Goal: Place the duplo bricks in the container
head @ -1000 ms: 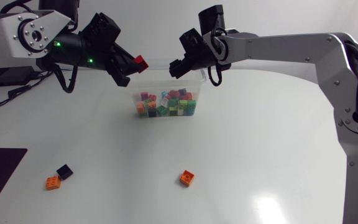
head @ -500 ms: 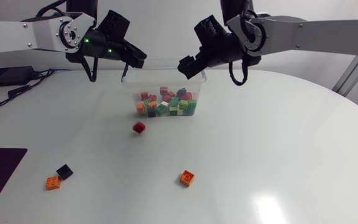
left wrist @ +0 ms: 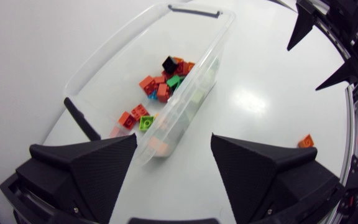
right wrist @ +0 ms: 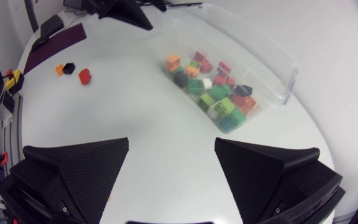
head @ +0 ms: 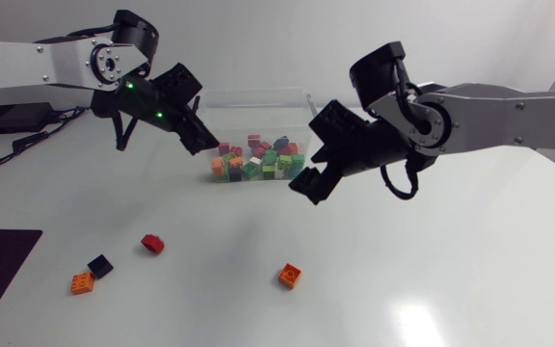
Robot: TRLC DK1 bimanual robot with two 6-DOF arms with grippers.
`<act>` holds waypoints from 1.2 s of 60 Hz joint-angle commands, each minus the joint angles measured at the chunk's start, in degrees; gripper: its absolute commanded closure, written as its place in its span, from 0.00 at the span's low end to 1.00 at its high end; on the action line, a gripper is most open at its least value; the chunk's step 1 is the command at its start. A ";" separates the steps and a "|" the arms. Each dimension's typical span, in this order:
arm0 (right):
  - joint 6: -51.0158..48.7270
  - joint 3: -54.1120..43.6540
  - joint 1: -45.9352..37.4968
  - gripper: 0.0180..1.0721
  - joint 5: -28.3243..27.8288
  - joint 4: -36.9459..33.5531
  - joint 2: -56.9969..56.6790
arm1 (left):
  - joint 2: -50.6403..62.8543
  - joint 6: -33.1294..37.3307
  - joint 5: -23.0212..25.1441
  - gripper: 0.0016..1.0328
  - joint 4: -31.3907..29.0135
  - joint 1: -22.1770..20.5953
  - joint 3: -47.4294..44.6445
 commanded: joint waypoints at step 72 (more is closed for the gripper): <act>11.47 -10.33 17.34 0.19 11.77 -5.61 11.67 | -9.95 19.10 -11.31 0.07 -15.62 15.97 -26.76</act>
